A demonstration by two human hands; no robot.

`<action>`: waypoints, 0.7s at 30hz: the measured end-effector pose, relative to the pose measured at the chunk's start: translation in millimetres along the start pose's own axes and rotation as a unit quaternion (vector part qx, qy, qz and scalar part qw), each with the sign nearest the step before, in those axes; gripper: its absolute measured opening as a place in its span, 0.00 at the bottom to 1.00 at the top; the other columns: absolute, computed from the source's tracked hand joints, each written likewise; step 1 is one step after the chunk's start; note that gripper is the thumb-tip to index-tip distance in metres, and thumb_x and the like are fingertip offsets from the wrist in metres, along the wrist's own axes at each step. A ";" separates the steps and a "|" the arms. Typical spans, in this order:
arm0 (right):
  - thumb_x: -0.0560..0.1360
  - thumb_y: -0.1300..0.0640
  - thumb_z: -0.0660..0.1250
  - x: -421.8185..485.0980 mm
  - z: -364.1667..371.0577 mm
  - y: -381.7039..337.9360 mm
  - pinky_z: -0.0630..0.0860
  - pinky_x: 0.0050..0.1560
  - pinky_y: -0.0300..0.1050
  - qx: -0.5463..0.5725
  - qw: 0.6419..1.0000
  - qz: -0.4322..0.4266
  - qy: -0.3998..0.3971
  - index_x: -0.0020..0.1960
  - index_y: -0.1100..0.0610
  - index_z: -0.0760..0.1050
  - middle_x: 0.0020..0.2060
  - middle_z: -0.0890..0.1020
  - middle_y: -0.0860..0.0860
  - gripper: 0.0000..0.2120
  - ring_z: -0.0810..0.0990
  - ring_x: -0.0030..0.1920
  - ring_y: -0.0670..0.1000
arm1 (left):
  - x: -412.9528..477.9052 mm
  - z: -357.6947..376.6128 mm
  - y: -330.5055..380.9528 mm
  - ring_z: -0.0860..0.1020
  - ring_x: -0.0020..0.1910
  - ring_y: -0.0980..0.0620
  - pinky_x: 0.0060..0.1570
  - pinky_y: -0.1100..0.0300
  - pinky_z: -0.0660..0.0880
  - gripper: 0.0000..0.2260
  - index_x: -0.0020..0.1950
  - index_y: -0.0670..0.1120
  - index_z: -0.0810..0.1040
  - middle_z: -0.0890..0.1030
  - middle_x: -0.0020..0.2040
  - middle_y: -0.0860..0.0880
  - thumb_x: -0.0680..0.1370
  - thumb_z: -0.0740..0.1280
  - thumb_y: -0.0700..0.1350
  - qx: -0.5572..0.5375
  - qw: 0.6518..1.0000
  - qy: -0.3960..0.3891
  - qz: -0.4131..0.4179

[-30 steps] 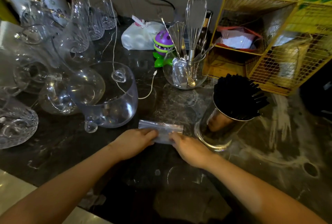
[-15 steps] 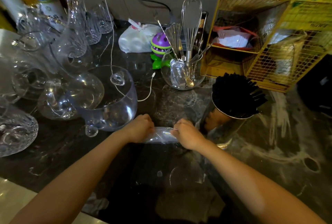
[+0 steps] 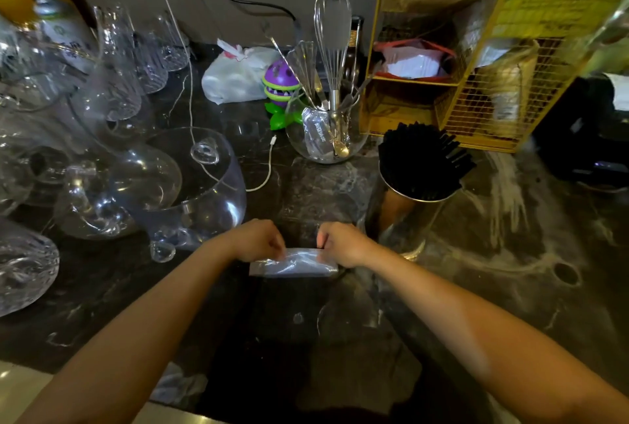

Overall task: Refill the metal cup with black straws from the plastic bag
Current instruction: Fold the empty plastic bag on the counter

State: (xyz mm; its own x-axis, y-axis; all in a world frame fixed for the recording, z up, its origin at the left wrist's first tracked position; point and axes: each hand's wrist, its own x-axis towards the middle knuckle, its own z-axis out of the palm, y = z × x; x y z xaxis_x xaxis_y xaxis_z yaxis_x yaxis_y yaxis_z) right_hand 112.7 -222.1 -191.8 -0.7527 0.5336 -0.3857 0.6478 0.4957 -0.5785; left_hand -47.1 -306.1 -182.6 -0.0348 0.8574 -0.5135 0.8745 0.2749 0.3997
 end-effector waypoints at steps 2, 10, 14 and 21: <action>0.71 0.60 0.66 -5.7 0.9 -0.1 0.69 0.46 0.41 0.000 1.000 -0.008 -0.014 0.41 0.53 0.71 0.41 0.76 0.50 0.05 0.75 0.44 0.50 | -2.3 1.8 0.8 0.75 0.47 0.58 0.57 0.60 0.70 0.09 0.52 0.45 0.79 0.81 0.53 0.47 0.74 0.64 0.43 -0.003 1.000 -0.008 0.009; 0.73 0.61 0.63 -37.6 7.9 9.2 0.73 0.53 0.48 0.025 0.999 -0.034 0.027 0.35 0.48 0.69 0.33 0.74 0.44 0.11 0.78 0.42 0.50 | -14.0 14.0 8.9 0.76 0.32 0.68 0.39 0.75 0.71 0.05 0.44 0.45 0.82 0.79 0.29 0.61 0.72 0.68 0.41 -0.083 0.992 -0.047 0.082; 0.71 0.64 0.65 -63.4 5.2 19.7 0.74 0.47 0.40 0.073 0.993 -0.029 0.083 0.36 0.52 0.73 0.31 0.73 0.43 0.09 0.74 0.35 0.43 | -11.9 13.1 26.2 0.76 0.33 0.67 0.39 0.74 0.71 0.03 0.40 0.45 0.82 0.80 0.31 0.58 0.70 0.69 0.38 -0.106 0.985 -0.043 0.127; 0.69 0.68 0.66 -138.7 -13.2 55.6 0.66 0.36 0.27 0.117 0.968 0.054 0.216 0.45 0.64 0.76 0.37 0.76 0.51 0.05 0.74 0.39 0.46 | 16.7 25.8 99.8 0.75 0.27 0.67 0.32 0.76 0.69 0.12 0.30 0.52 0.78 0.79 0.23 0.61 0.65 0.73 0.36 -0.098 0.970 -0.030 0.221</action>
State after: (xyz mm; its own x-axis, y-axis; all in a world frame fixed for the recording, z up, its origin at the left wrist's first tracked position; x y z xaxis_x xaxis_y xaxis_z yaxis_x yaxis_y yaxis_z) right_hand 254.7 -259.5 -161.0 -0.5306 0.8350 -0.1461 0.6369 0.2789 -0.7187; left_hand 52.0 -275.6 -170.9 0.3555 0.8851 -0.3003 0.6883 -0.0305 0.7248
